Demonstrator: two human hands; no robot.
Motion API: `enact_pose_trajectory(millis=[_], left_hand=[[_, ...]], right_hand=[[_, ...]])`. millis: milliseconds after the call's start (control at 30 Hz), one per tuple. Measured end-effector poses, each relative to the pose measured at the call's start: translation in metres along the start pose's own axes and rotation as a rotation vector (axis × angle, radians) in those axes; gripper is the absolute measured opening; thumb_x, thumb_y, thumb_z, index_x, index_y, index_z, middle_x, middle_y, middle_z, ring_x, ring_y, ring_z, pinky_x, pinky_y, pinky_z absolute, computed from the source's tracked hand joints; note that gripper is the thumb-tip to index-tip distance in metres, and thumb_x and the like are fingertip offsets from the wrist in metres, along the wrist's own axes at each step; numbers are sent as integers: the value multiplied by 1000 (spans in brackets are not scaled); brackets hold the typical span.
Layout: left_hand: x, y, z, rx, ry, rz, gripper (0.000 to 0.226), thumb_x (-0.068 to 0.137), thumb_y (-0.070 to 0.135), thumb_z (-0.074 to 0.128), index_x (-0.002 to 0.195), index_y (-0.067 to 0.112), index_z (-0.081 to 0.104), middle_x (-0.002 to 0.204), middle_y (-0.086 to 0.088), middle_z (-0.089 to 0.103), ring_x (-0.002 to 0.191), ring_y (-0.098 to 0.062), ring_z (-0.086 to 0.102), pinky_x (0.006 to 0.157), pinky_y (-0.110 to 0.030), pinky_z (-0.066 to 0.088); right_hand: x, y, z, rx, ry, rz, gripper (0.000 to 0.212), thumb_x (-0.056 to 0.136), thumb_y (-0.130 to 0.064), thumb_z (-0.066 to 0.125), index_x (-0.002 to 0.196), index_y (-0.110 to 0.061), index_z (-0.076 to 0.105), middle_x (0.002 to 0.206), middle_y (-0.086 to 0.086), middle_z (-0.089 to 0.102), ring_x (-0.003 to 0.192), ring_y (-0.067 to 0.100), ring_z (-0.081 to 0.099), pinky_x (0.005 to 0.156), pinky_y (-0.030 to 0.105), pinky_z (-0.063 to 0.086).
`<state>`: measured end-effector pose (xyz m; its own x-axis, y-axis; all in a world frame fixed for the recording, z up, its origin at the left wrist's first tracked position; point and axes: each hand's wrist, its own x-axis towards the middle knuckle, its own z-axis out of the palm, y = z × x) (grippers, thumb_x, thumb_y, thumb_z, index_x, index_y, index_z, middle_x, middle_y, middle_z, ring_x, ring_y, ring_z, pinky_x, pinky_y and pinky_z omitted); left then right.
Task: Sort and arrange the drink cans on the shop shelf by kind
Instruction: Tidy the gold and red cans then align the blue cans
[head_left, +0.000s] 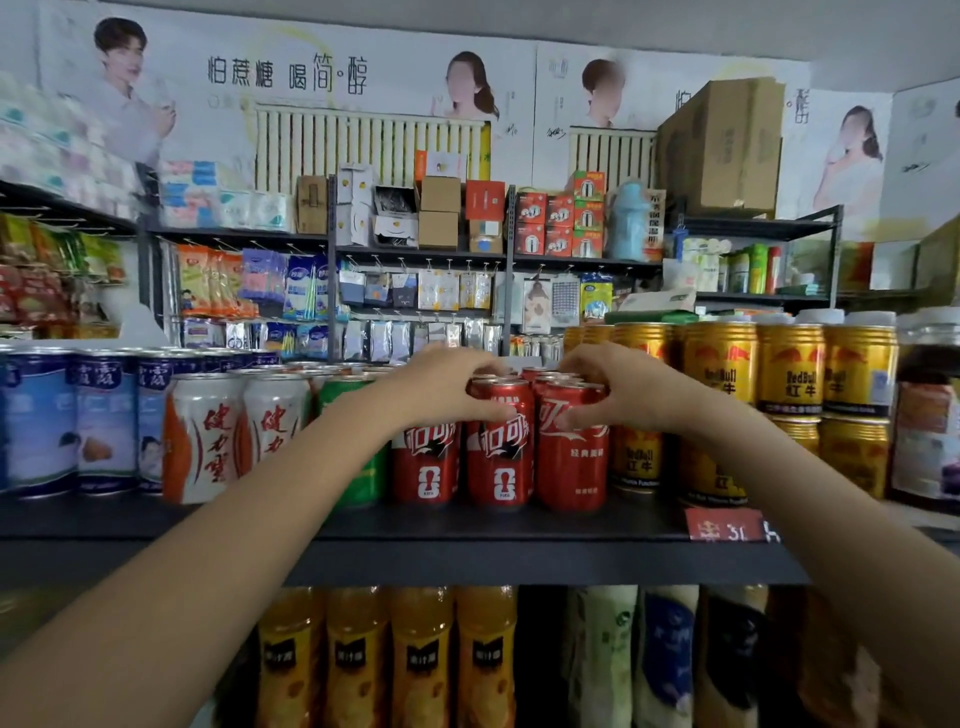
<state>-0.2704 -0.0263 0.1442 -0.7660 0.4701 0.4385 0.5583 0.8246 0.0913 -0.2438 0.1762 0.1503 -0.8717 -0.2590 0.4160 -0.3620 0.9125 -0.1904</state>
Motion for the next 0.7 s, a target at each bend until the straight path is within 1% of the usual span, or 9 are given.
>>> enact_pose_trajectory(millis=[67, 133, 200, 267, 333, 367, 500, 600, 700], left_hand=[[-15, -5, 5, -38, 200, -16, 47, 82, 43, 61, 124, 24, 52, 128, 2, 55, 119, -18, 48, 103, -38, 35], [-31, -10, 14, 35, 342, -34, 50, 82, 43, 60, 128, 27, 48, 135, 6, 49, 126, -16, 40, 109, -38, 24], [-44, -16, 22, 153, 346, -57, 63, 80, 48, 60, 136, 30, 37, 143, 9, 36, 133, -13, 28, 112, -36, 14], [-52, -22, 27, 232, 295, -83, 80, 77, 52, 62, 143, 30, 23, 148, 11, 24, 136, -12, 16, 112, -34, 6], [-57, -25, 29, 281, 265, -79, 90, 76, 52, 63, 146, 30, 12, 150, 12, 18, 137, -10, 10, 112, -32, 1], [-59, -26, 30, 299, 268, -70, 91, 76, 52, 63, 146, 30, 9, 150, 12, 17, 137, -10, 10, 112, -31, -1], [-59, -24, 34, 323, 298, -67, 92, 77, 54, 61, 147, 29, 7, 151, 11, 16, 138, -11, 10, 111, -30, -6], [-60, -25, 35, 292, 309, -83, 90, 77, 53, 62, 146, 29, 10, 150, 11, 17, 138, -11, 11, 112, -33, -7], [-55, -18, 33, 200, 377, -57, 82, 80, 53, 58, 145, 27, 16, 150, 9, 21, 138, -11, 13, 111, -31, -6]], right_hand=[[-13, -6, 13, 50, 224, -25, 58, 76, -39, 72, 126, -24, 48, 134, 1, 45, 121, 20, 43, 103, 40, 39], [-25, -15, 29, -22, 349, -41, 60, 78, -42, 69, 130, -26, 44, 137, -1, 39, 126, 20, 35, 109, 43, 28], [-32, -21, 46, -159, 376, -49, 69, 80, -45, 65, 139, -29, 32, 143, -3, 31, 132, 19, 26, 112, 44, 16], [-32, -23, 60, -286, 374, -69, 81, 81, -47, 63, 145, -34, 16, 148, -4, 24, 137, 20, 20, 113, 46, 7], [-29, -21, 69, -380, 361, -85, 90, 80, -49, 63, 147, -37, 3, 150, -5, 20, 139, 22, 16, 113, 52, 1], [-27, -20, 72, -409, 357, -90, 92, 80, -49, 63, 147, -38, 1, 151, -6, 20, 140, 24, 15, 112, 54, -1], [-21, -20, 77, -432, 376, -85, 91, 81, -47, 63, 147, -36, 2, 149, -5, 27, 139, 27, 16, 112, 54, -3], [-20, -25, 78, -419, 385, -96, 90, 81, -46, 63, 147, -35, 3, 148, -3, 27, 139, 28, 15, 112, 54, -4], [-24, -23, 78, -329, 434, -138, 89, 78, -43, 67, 147, -34, 12, 148, -2, 27, 139, 26, 16, 112, 54, -3]])
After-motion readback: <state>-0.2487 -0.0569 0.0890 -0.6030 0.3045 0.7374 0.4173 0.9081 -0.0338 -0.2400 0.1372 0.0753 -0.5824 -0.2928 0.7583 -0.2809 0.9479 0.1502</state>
